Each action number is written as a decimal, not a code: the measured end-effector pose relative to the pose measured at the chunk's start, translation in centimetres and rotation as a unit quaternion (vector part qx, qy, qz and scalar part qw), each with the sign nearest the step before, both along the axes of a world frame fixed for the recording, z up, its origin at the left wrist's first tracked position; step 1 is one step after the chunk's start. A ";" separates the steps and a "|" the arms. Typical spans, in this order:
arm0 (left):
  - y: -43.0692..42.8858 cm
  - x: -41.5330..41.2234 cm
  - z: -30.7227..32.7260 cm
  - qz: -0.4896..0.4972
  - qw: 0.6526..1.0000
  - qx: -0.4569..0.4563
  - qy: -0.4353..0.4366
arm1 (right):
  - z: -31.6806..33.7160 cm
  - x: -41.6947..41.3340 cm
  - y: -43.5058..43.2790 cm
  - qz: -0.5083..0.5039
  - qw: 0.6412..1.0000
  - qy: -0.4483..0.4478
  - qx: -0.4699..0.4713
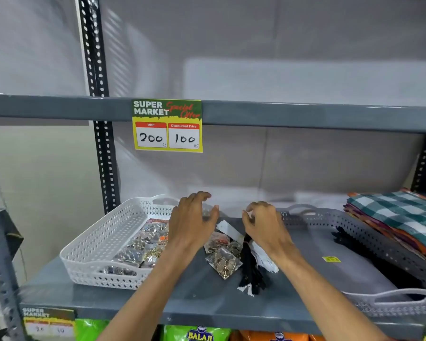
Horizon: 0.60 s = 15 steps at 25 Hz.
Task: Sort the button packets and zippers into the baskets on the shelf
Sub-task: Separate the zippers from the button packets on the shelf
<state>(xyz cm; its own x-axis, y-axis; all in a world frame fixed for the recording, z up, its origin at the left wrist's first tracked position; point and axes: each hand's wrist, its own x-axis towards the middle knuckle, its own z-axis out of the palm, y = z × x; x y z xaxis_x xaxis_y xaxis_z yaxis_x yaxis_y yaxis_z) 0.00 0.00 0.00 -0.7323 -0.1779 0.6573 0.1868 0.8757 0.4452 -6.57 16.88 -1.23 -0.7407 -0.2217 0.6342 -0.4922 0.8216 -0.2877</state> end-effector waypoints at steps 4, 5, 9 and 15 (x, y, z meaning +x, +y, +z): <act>0.6 -1.2 -0.3 -0.013 0.998 0.038 -0.043 | -0.8 -1.2 -0.5 -0.049 0.988 -0.145 0.024; 0.8 -1.5 -0.7 -0.022 0.998 0.040 -0.045 | -1.3 -1.5 -0.7 -0.043 0.984 -0.174 0.023; 1.1 -1.8 -2.3 -0.053 0.995 0.046 -0.065 | -2.8 -1.9 -0.7 -0.025 0.971 -0.237 -0.017; 1.2 -2.5 -3.5 -0.089 0.990 0.062 -0.085 | -0.3 -2.4 0.7 -0.039 0.976 -0.214 0.006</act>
<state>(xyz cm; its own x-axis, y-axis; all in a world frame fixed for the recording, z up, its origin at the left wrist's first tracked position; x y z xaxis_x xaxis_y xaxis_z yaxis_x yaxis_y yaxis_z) -2.54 1.19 -3.52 -0.8572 -0.1087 0.5035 0.2462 0.7720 0.5859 -8.96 17.58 -1.54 -0.9518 -0.1600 0.2616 -0.2658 0.8560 -0.4434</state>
